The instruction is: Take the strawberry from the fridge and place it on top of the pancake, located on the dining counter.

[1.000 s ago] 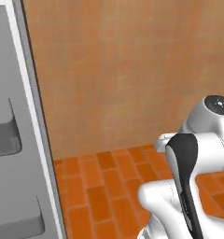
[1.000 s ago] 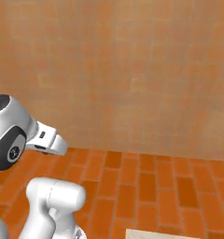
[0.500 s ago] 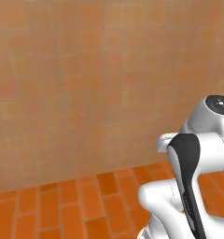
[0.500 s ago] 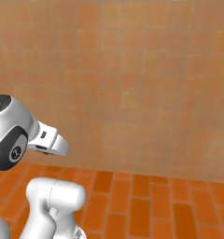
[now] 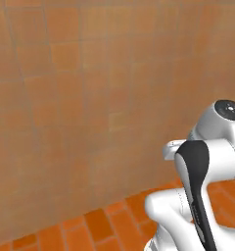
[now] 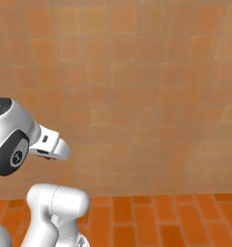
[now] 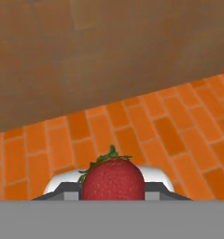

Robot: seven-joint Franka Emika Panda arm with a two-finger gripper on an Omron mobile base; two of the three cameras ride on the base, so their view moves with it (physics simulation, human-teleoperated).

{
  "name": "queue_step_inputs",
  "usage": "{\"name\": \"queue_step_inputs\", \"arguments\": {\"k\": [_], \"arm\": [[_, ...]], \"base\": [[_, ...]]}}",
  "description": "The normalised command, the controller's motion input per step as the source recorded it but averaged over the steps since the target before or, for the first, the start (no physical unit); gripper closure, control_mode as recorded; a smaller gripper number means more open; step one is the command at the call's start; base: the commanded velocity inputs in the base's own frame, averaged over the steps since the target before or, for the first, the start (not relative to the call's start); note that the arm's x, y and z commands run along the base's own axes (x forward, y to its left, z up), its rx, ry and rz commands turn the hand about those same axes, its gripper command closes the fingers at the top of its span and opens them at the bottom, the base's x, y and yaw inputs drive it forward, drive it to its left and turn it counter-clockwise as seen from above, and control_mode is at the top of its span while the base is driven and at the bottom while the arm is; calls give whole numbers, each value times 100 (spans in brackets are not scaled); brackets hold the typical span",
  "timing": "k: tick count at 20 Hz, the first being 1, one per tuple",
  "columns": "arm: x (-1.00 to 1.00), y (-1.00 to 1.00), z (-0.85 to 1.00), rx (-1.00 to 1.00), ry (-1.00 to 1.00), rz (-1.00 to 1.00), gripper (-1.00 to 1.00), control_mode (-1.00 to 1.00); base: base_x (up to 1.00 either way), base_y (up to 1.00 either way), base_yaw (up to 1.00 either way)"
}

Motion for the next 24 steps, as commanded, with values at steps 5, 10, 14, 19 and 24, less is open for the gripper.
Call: {"name": "queue_step_inputs", "arguments": {"k": [5,10,14,19,24], "arm": [[0,0,0,0,0,0,100,100],[0,0,0,0,0,0,100,100],[0,0,0,0,0,0,100,100],[0,0,0,0,0,0,100,100],[0,0,0,0,0,0,100,100]], "base": [[40,-17,-76],[28,-15,-81],[38,-13,-77],[41,-5,-77],[48,-1,-75]]}}
